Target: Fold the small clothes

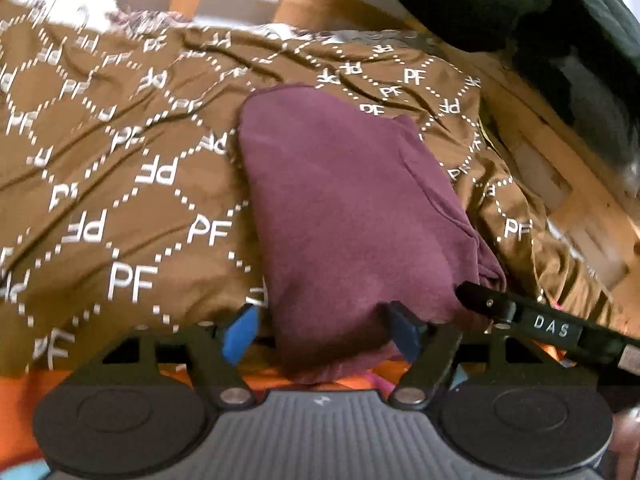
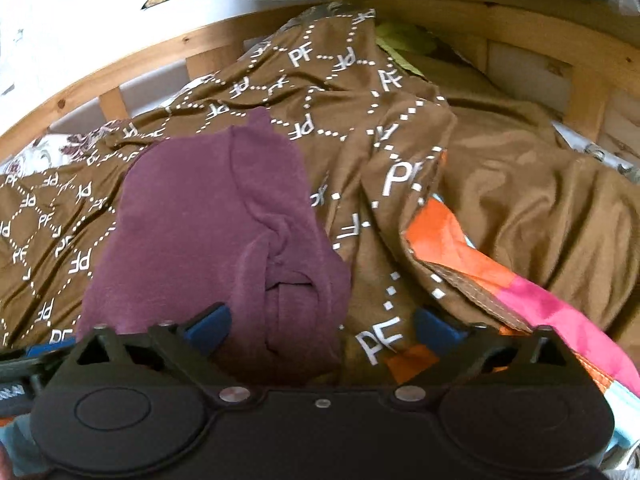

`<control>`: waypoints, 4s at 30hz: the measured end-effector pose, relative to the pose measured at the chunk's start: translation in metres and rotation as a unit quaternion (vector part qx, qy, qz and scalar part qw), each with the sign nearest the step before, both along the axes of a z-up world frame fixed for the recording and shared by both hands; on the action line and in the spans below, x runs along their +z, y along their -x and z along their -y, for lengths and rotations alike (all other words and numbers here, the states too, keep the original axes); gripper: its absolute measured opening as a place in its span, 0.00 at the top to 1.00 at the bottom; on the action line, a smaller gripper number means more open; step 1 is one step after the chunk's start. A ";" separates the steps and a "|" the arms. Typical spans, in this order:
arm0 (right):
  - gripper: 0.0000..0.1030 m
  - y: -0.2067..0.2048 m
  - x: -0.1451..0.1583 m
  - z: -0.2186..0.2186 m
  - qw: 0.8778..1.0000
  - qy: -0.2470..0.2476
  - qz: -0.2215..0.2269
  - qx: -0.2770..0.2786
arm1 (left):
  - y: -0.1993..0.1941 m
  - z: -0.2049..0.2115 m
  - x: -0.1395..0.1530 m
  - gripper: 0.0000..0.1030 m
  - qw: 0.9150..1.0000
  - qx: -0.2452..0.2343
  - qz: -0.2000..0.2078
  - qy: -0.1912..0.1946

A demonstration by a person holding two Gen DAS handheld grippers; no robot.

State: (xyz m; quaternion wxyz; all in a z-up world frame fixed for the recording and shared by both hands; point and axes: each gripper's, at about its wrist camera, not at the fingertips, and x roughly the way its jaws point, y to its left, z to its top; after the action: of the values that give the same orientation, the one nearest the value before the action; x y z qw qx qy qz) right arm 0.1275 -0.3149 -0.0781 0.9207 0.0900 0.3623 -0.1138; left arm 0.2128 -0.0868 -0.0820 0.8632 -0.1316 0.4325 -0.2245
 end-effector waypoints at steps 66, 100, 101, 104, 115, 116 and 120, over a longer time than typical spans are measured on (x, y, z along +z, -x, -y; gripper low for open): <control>0.00 0.007 0.016 0.045 0.961 -0.250 0.110 0.047 | -0.017 -0.027 -0.014 0.01 0.995 0.001 0.010 0.095; 0.00 -0.122 -0.030 0.073 0.952 -0.236 0.048 0.189 | -0.018 -0.016 -0.032 0.01 0.996 -0.023 -0.002 0.082; 0.00 -0.122 -0.030 0.075 0.951 -0.243 0.050 0.185 | -0.018 -0.016 -0.032 0.01 0.996 -0.023 -0.002 0.082; 0.00 -0.121 -0.032 0.077 0.949 -0.252 0.055 0.180 | -0.019 -0.016 -0.033 0.01 0.996 -0.023 -0.003 0.083; 0.00 -0.120 -0.034 0.073 0.952 -0.243 0.060 0.178 | -0.019 -0.016 -0.033 0.01 0.996 -0.023 -0.004 0.084; 0.00 -0.120 -0.034 0.073 0.952 -0.242 0.061 0.177 | -0.019 -0.016 -0.032 0.01 0.996 -0.023 -0.004 0.084; 0.00 -0.119 -0.035 0.072 0.954 -0.234 0.062 0.178 | -0.019 -0.016 -0.032 0.01 0.996 -0.023 -0.004 0.084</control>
State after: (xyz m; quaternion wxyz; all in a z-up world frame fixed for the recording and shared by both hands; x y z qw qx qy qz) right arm 0.2470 -0.3865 -0.1126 0.8997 0.2442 0.3313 0.1456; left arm 0.2319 -0.0709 -0.1144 0.8421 -0.1945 0.4181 -0.2795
